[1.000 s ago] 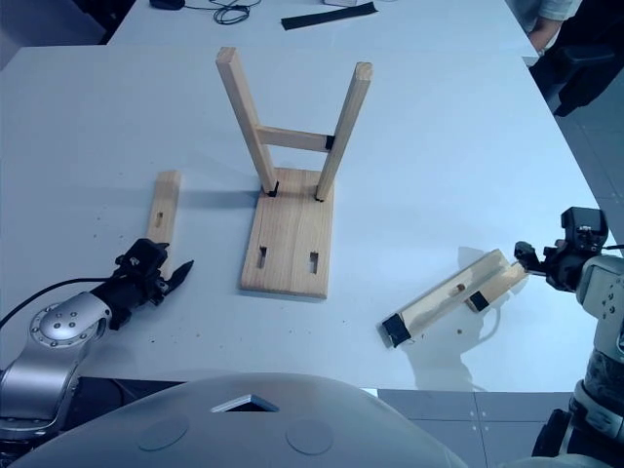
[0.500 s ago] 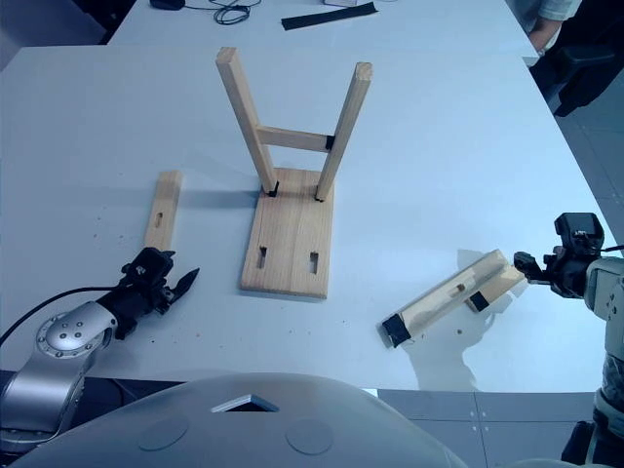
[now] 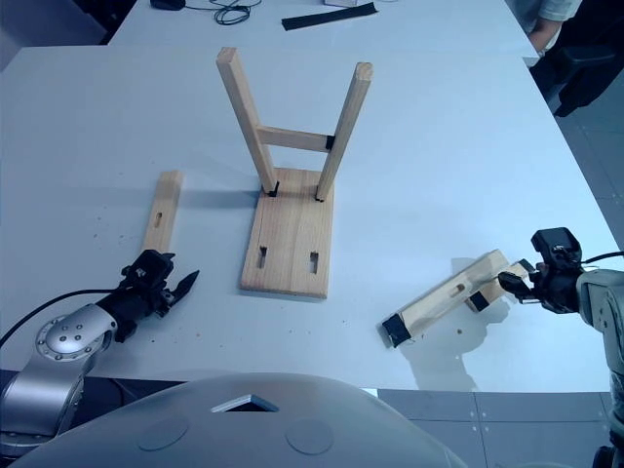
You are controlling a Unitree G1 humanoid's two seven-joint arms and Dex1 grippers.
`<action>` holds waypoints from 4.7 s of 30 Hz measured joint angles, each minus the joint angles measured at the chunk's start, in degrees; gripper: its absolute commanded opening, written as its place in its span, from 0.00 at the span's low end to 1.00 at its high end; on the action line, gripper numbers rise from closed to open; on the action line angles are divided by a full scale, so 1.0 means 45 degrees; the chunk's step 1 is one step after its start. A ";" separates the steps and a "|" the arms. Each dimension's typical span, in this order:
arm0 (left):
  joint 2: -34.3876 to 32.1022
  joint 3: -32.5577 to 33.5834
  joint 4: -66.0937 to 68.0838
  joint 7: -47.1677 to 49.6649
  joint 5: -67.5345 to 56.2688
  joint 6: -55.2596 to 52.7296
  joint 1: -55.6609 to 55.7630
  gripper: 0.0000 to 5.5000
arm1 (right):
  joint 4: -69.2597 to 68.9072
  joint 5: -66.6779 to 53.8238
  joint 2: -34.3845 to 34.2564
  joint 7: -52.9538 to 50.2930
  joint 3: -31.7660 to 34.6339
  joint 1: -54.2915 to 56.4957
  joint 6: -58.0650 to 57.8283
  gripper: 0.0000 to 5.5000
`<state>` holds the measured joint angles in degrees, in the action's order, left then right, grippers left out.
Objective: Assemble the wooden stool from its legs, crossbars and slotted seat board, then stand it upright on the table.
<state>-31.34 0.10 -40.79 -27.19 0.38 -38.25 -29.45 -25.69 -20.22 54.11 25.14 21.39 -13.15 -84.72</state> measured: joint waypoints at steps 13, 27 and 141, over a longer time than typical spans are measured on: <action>-0.0470 -0.0370 0.0104 -0.0224 -0.0011 -0.0010 0.0414 0.53 | -0.1108 0.0042 -0.1116 -0.0233 -0.0215 -0.0306 -0.0290 0.74; -0.0417 -0.0433 0.0055 -0.0009 -0.0010 0.0043 0.0295 0.53 | -0.1117 0.0343 -0.1847 -0.1045 0.0300 0.0087 -0.0652 0.74; 0.0643 0.0948 0.4080 -0.2535 -1.6802 -0.4795 1.2320 0.53 | 0.0686 -1.0009 -0.3531 0.5981 -0.3479 0.9387 0.3714 0.24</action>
<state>-28.44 4.36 -22.44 -38.60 -75.23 -59.83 25.99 -22.61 -65.26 38.22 52.06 5.74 29.09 -68.01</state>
